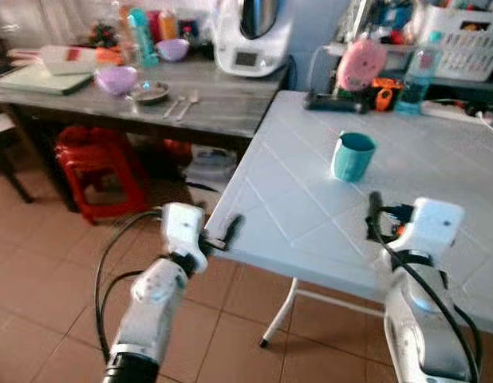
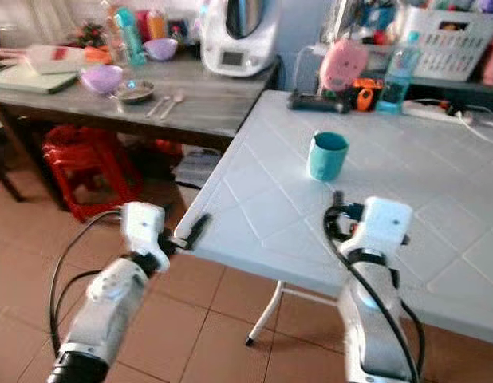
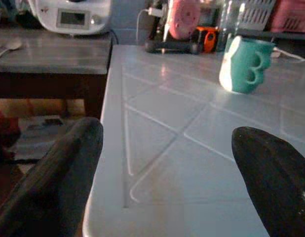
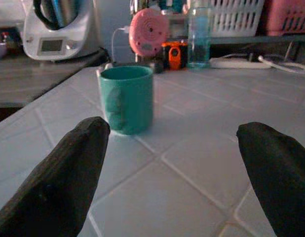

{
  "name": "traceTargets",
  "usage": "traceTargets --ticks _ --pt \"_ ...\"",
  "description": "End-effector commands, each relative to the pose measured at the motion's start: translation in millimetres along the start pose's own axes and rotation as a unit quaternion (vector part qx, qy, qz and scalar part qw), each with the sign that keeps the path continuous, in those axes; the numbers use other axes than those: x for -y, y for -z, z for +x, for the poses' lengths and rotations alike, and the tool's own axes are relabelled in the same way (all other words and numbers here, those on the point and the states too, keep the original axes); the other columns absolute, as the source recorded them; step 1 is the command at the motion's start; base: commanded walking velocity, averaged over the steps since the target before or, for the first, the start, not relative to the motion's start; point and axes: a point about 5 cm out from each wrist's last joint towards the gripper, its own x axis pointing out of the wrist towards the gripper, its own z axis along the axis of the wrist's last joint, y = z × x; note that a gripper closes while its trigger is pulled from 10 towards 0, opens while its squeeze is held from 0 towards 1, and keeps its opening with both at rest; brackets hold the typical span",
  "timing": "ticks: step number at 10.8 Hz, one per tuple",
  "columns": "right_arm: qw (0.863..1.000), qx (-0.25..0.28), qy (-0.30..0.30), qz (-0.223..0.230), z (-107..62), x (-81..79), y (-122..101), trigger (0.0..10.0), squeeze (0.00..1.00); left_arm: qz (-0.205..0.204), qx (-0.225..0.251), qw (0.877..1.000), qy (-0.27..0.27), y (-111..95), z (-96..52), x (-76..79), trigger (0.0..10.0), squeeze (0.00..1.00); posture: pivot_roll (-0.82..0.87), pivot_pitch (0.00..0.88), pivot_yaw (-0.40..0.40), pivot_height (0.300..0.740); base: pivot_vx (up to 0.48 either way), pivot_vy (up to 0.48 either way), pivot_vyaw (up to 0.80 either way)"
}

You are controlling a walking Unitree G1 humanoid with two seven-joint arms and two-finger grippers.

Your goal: Setting the table

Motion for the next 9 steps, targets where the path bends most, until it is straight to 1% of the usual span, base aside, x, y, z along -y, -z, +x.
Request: traceTargets --ticks 1,3,8,9 --pt "1.000 0.001 -0.008 0.002 0.9 -5.8 -0.6 10.0 0.00 0.002 0.008 1.000 0.003 -5.1 -3.5 -4.9 10.0 0.00 0.03 0.000 0.010 0.740 0.000 0.000 0.00" --pt "1.000 0.001 -0.007 0.002 1.1 -5.8 -0.1 10.0 0.00 -0.007 0.013 1.000 0.015 -5.3 -3.9 -2.2 10.0 0.00 0.03 0.000 0.009 0.740 0.000 0.000 0.00" --pt "1.000 -0.001 -0.011 0.001 1.6 -7.0 1.3 10.0 0.00 -0.011 0.010 1.000 0.026 -4.5 -5.1 -0.6 10.0 0.00 0.04 0.000 0.006 0.740 0.246 0.000 0.00" --pt "1.000 -0.001 -0.012 0.001 2.0 -6.9 1.1 10.0 0.00 -0.012 0.010 1.000 0.027 -4.3 -5.2 -0.3 10.0 0.00 0.04 0.000 0.006 0.740 0.000 0.000 0.00"
